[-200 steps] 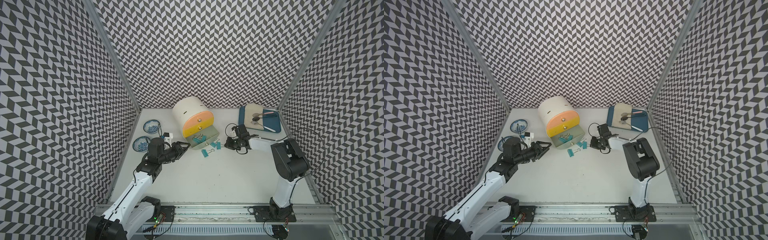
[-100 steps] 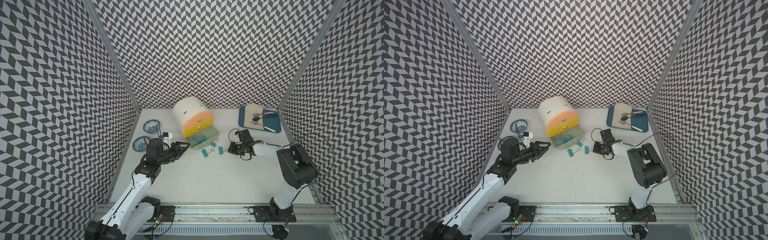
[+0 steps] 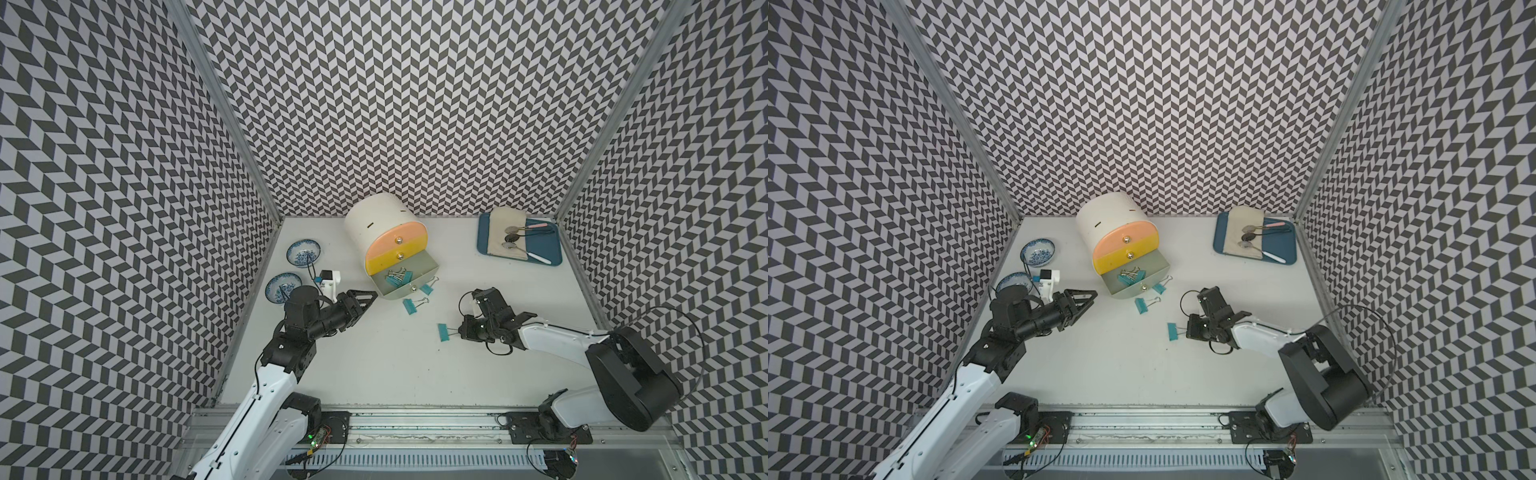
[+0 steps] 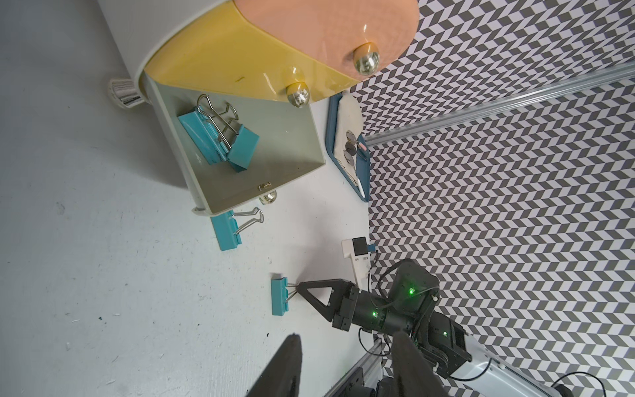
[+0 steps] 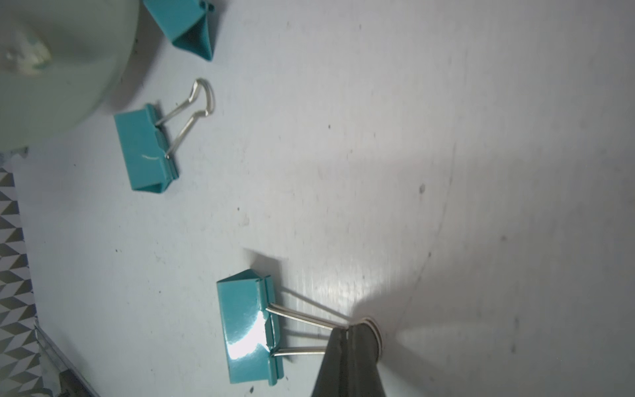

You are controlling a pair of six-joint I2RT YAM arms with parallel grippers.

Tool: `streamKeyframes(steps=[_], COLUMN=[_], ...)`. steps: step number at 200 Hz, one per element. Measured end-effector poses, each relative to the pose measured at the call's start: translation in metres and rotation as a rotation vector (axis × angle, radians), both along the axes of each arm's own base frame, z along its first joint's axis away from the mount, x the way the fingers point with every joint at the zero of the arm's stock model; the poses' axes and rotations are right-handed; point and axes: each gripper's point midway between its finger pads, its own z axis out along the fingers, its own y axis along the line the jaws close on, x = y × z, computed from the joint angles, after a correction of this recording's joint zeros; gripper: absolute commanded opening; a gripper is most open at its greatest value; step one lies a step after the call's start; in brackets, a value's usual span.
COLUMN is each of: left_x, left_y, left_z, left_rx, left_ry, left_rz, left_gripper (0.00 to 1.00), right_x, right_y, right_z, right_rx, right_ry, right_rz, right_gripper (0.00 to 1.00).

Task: Put the binder clips in the drawer according to color
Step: Move the binder clip to the center of the board.

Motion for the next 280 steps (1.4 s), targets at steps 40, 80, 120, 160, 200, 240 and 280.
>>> streamKeyframes(steps=[40, 80, 120, 160, 200, 240, 280], left_x=[-0.014, -0.019, -0.020, -0.021, -0.021, -0.021, -0.021], left_y=[0.004, 0.005, 0.005, 0.005, 0.005, 0.005, 0.005], left_z=[0.001, 0.000, -0.003, -0.002, -0.002, -0.002, -0.003], left_rx=[-0.006, -0.005, -0.001, -0.003, -0.003, -0.002, -0.002], left_ry=[-0.008, 0.003, 0.017, 0.011, 0.011, 0.012, 0.015], left_rz=[0.001, 0.002, 0.002, 0.002, 0.002, 0.002, 0.002], left_gripper=[0.47, 0.47, 0.47, 0.47, 0.47, 0.48, 0.47], right_x=[-0.007, 0.007, -0.012, -0.042, -0.046, -0.037, -0.019], right_y=[-0.001, 0.009, 0.025, 0.019, 0.010, 0.007, 0.006], right_z=[0.009, 0.034, 0.037, 0.015, 0.003, -0.003, -0.003], right_rx=[-0.006, 0.008, 0.009, -0.018, -0.048, -0.080, -0.103], right_ry=[-0.012, -0.067, -0.079, -0.021, 0.000, -0.003, -0.019], right_rz=[0.000, 0.003, 0.060, 0.071, 0.035, -0.008, -0.052], right_gripper=[0.08, 0.09, 0.07, 0.06, 0.01, 0.01, 0.00])
